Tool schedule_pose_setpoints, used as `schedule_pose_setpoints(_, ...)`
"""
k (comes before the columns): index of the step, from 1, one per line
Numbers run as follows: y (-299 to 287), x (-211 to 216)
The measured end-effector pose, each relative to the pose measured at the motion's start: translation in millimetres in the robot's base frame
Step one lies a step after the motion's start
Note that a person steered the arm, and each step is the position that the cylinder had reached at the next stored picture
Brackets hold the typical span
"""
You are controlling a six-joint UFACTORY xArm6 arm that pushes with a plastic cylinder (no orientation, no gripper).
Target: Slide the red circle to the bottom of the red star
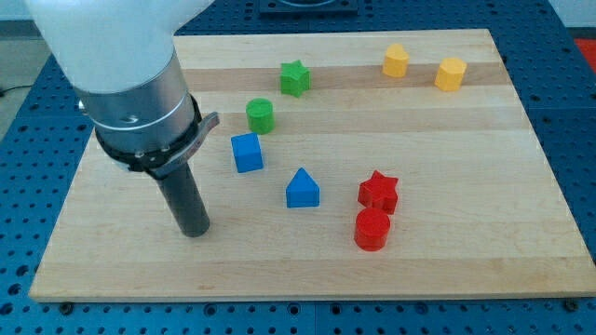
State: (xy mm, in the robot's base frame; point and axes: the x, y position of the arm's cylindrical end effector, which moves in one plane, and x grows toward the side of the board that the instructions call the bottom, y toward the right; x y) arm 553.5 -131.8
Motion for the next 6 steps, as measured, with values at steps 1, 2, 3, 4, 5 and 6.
schedule_pose_setpoints(1,46,16)
schedule_pose_setpoints(2,92,22)
schedule_pose_setpoints(3,139,16)
schedule_pose_setpoints(4,188,14)
schedule_pose_setpoints(5,188,14)
schedule_pose_setpoints(6,190,27)
